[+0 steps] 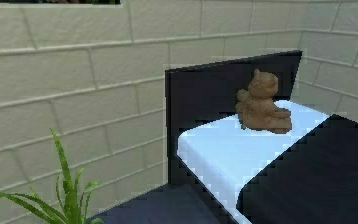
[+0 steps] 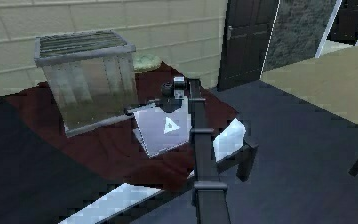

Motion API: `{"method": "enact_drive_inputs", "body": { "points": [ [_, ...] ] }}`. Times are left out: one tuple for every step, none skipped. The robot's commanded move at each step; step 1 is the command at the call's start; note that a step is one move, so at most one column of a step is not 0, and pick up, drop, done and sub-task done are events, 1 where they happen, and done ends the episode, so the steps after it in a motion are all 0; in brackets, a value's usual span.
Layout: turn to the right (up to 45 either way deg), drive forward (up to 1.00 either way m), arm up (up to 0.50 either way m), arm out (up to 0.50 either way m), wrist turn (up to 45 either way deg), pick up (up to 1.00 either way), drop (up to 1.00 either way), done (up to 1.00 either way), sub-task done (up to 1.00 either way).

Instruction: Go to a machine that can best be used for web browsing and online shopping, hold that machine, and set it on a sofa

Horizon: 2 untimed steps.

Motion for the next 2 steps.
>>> {"method": "enact_drive_inputs", "body": {
  "points": [
    [0.0, 0.0, 0.0, 0.0, 6.0, 0.0, 0.0, 0.0, 0.0],
    [0.0, 0.0, -0.3, 0.0, 0.0, 0.0, 0.0, 0.0, 0.0]
  ]
}}
